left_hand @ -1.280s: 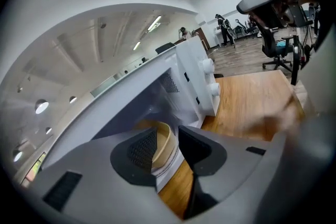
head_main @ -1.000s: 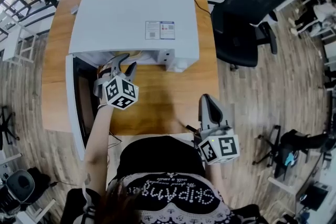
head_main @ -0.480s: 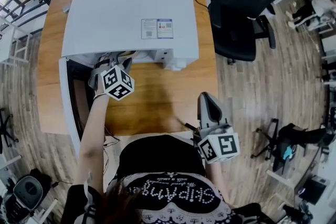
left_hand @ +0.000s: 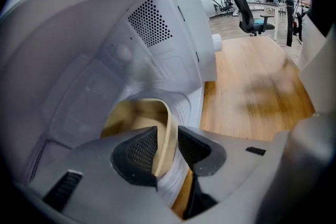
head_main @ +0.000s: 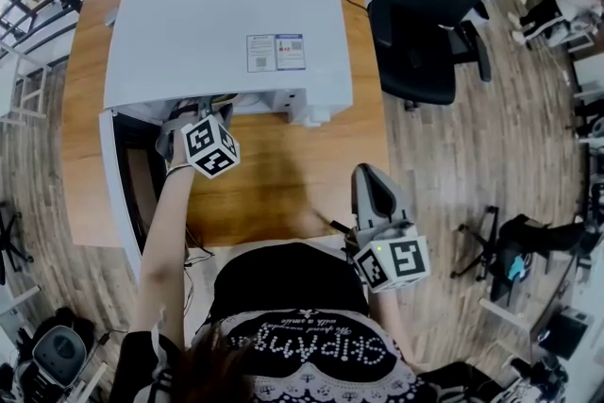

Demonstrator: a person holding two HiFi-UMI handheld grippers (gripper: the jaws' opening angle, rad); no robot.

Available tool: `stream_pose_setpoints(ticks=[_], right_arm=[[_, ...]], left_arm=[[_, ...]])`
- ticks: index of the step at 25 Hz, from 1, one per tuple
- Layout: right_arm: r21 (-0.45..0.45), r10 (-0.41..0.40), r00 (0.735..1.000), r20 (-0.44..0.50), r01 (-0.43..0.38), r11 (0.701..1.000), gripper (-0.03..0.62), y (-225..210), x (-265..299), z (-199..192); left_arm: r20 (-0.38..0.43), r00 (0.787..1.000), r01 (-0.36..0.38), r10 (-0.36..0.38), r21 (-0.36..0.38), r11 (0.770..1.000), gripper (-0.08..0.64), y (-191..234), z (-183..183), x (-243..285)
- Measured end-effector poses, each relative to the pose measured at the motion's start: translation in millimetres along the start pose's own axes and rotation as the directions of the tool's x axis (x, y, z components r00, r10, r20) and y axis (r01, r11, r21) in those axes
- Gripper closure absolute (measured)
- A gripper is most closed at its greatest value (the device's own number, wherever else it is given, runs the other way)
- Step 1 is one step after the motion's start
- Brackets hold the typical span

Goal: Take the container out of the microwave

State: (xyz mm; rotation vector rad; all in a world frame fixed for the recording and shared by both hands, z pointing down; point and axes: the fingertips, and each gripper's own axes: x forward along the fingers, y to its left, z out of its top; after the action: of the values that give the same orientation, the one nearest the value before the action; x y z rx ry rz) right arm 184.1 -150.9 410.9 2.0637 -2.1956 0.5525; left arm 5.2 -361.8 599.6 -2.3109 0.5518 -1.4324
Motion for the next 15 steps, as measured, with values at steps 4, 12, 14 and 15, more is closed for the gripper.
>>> stream_pose_setpoints(ticks=[4,12,14,15], right_arm=[[-0.002,0.002,1.000,-0.001,-0.002,1.000,0.555,1.3,0.7,0.0],[-0.002,0.004,1.000,0.001,-0.004,1.000,0.555,3.5,1.2,0.5],[-0.002,0.002,1.000,0.003,-0.002,1.000,0.555,3.6,0.6,0.9],[-0.002,0.001,1.000,0.003,-0.001,1.000,0.555,3.6,0.3,1.0]], left_arm=[[-0.008,1.000,0.005,-0.005,0.030,1.000,0.435,0.2,0.3,0.7],[-0.022,0.999,0.038,-0.036,0.065,0.997,0.492,-0.8,-0.1,1.6],[-0.026,0.999,0.048,-0.046,0.073,0.996,0.507,-2.2,-0.4,1.3],[-0.029,0.998,0.050,-0.048,0.078,0.996,0.515,-3.1,-0.7,1.4]])
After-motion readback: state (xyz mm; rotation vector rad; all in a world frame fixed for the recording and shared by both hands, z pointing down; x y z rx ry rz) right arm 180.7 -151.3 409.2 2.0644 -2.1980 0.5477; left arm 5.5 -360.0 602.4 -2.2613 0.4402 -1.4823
